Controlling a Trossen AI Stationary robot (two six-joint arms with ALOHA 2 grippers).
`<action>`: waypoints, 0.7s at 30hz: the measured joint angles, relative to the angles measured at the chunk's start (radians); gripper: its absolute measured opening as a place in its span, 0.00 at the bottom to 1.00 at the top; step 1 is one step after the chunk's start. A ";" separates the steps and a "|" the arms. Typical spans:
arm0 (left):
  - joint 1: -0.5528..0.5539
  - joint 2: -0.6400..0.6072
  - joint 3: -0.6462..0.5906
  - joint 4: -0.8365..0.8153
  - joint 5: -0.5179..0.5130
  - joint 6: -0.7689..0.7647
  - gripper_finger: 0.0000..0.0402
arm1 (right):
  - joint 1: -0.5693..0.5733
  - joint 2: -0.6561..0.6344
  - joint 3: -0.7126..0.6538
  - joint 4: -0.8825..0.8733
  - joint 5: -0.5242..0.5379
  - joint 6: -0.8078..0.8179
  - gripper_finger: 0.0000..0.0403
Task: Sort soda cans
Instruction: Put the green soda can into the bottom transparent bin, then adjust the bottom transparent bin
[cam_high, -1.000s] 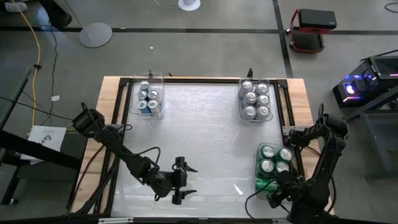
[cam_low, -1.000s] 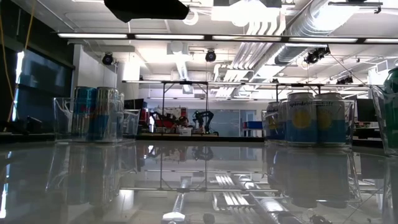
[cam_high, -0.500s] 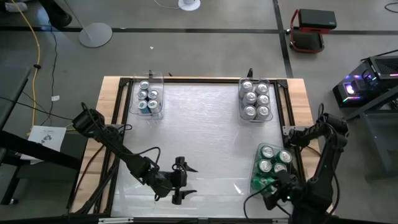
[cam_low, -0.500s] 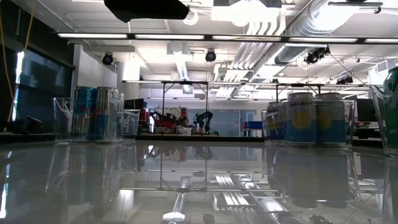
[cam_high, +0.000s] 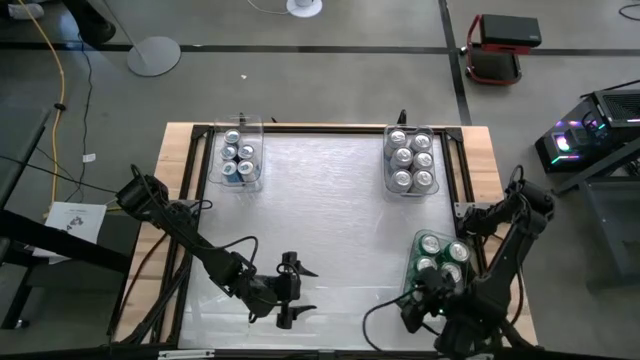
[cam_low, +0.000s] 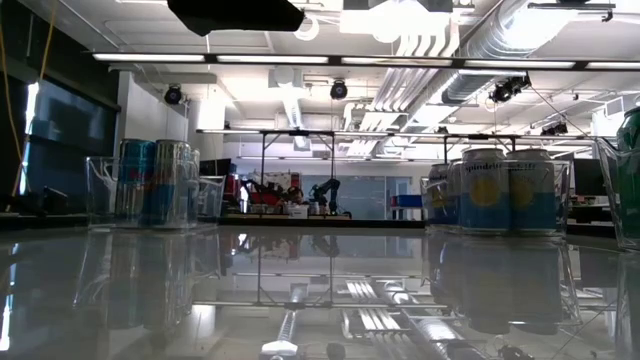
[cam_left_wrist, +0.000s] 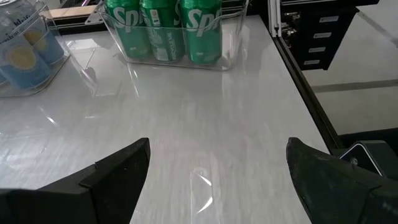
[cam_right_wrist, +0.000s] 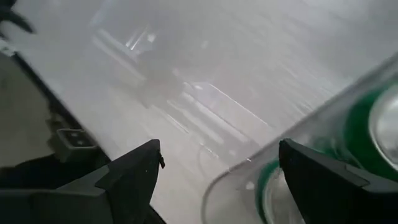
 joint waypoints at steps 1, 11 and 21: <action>0.000 0.000 0.000 0.000 0.000 0.000 0.88 | -0.005 0.000 0.009 0.002 0.000 -0.031 0.78; 0.000 0.000 0.000 -0.001 0.001 0.000 0.88 | -0.003 0.002 0.199 0.012 0.079 -0.318 0.78; 0.106 0.120 0.013 0.206 0.254 0.106 0.88 | -0.002 0.032 0.237 0.405 0.304 -0.742 0.78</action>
